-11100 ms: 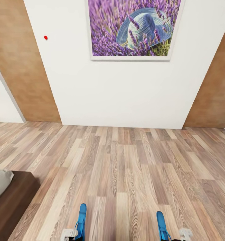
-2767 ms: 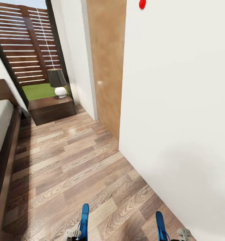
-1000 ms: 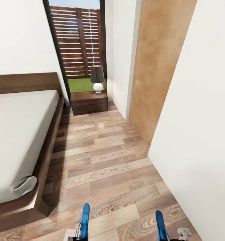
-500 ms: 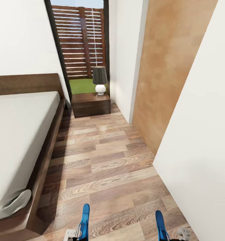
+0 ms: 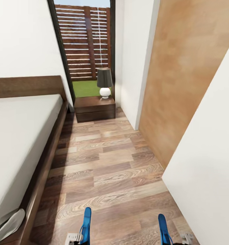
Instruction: In the bedroom, move the book from the bed onto either nightstand, and place the two sandals side by side next to the bed.
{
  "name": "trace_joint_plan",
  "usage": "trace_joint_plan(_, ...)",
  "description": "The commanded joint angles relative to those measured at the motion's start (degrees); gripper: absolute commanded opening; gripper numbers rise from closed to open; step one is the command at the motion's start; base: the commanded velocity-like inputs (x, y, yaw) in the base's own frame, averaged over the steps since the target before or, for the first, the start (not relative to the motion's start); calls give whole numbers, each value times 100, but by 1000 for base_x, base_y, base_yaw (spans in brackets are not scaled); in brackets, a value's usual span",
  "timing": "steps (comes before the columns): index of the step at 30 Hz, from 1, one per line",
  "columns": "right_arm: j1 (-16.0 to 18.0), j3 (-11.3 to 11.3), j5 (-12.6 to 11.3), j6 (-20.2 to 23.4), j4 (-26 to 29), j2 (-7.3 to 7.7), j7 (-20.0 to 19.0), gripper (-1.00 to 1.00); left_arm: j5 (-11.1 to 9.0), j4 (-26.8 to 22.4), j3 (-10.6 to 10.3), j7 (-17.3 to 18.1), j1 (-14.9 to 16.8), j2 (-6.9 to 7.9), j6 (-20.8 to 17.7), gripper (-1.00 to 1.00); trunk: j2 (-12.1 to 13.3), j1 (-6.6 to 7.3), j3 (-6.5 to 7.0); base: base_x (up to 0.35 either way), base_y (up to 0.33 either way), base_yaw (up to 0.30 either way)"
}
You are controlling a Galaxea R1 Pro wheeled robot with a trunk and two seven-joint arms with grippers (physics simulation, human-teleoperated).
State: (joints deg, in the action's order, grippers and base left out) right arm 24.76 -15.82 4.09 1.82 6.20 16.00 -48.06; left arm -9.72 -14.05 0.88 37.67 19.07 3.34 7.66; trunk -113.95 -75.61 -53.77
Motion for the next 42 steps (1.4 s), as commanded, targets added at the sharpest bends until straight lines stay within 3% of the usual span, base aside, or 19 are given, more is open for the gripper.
trace_joint_plan(1,2,-53,39,20,4,0,-22,-100,-12,7,9,18,4,0,16,-100,-2,-3,-5,331,0,0)
trace_joint_plan(5,2,-53,39,20,5,0,-22,-100,-12,7,9,-92,4,0,18,-100,-2,-3,-5,331,0,0)
trace_joint_plan(10,2,-53,39,20,5,1,-26,-100,-12,7,9,-829,2,0,130,-100,-2,-3,-5,331,0,0)
trace_joint_plan(12,2,-53,39,20,4,0,-25,-100,-12,7,9,-895,4,0,173,-100,-2,-3,-5,331,0,0)
trace_joint_plan(34,2,-53,44,20,4,0,-19,-100,-4,7,-10,-936,3,0,243,-100,-2,-3,-5,331,0,0)
trace_joint_plan(37,2,-53,45,20,4,0,-19,-100,-9,6,-153,-937,3,0,244,-100,-2,-3,-5,331,0,39)
trace_joint_plan(39,2,-53,47,20,4,0,-19,-100,-13,7,-413,-937,3,0,244,-100,-2,-3,-5,331,0,223)
trace_joint_plan(42,2,-53,48,20,4,0,-19,-100,-18,7,-517,-937,4,0,244,-100,-2,-3,-5,331,0,247)
